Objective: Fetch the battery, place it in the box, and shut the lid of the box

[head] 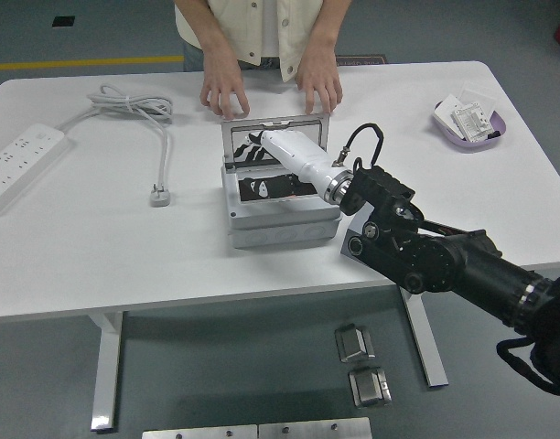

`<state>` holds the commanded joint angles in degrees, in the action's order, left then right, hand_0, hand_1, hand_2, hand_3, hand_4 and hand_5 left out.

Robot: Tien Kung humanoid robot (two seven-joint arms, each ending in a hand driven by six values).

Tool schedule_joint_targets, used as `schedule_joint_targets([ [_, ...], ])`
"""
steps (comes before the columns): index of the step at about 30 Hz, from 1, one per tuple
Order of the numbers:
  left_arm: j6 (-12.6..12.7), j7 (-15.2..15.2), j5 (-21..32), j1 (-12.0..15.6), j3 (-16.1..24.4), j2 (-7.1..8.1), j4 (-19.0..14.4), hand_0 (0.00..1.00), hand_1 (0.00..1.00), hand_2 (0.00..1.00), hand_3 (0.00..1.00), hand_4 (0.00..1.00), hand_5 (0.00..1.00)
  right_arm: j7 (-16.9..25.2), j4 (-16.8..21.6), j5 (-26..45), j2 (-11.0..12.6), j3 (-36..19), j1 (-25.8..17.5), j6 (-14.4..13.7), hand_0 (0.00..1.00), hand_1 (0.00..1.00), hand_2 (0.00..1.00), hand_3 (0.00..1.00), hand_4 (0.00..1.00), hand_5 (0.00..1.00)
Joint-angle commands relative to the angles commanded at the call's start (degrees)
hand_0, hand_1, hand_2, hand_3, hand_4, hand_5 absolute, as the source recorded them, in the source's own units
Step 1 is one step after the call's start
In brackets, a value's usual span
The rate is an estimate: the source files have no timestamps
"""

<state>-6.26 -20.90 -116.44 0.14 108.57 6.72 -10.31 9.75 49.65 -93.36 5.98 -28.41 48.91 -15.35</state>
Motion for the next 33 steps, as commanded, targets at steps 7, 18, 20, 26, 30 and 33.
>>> schedule_joint_targets([
  [7, 0.06, 0.03, -0.12, 0.07, 0.36, -0.06, 0.00, 0.626, 0.619, 0.599, 0.632, 0.682, 0.178, -0.30, 3.12, 0.21, 3.24, -5.11, 0.47, 0.46, 0.660, 0.571, 0.605, 0.670, 0.673, 0.081],
  [18, 0.00, 0.09, -0.38, -0.36, 0.37, 0.29, 0.00, 0.626, 0.619, 0.598, 0.632, 0.681, 0.178, -0.70, 0.97, 1.84, 7.26, -8.83, 3.65, 2.02, 0.656, 0.565, 0.605, 0.670, 0.704, 0.123],
  [20, -0.02, 0.02, -0.43, -0.34, 0.35, 0.42, 0.00, 0.626, 0.619, 0.598, 0.632, 0.681, 0.178, -0.94, -0.80, 2.56, 7.30, -8.42, 4.39, 2.64, 0.656, 0.565, 0.605, 0.670, 0.704, 0.123],
  [26, -0.05, -0.04, -0.68, -0.49, 0.33, 0.68, 0.00, 0.626, 0.619, 0.598, 0.632, 0.681, 0.179, -0.77, -7.57, 4.65, 5.49, -6.74, 5.70, 3.95, 0.657, 0.565, 0.604, 0.672, 0.717, 0.151],
  [30, -0.11, -0.03, -0.82, -0.64, 0.21, 0.70, 0.00, 0.626, 0.618, 0.599, 0.632, 0.683, 0.181, -0.48, -9.97, 4.74, 4.19, -5.97, 6.06, 4.16, 0.666, 0.578, 0.609, 0.683, 0.744, 0.233],
  [33, -0.14, -0.03, -0.89, -0.69, 0.13, 0.76, 0.00, 0.626, 0.618, 0.599, 0.632, 0.683, 0.181, -0.36, -10.89, 4.72, 3.36, -5.62, 6.24, 4.17, 0.666, 0.578, 0.609, 0.683, 0.744, 0.233],
])
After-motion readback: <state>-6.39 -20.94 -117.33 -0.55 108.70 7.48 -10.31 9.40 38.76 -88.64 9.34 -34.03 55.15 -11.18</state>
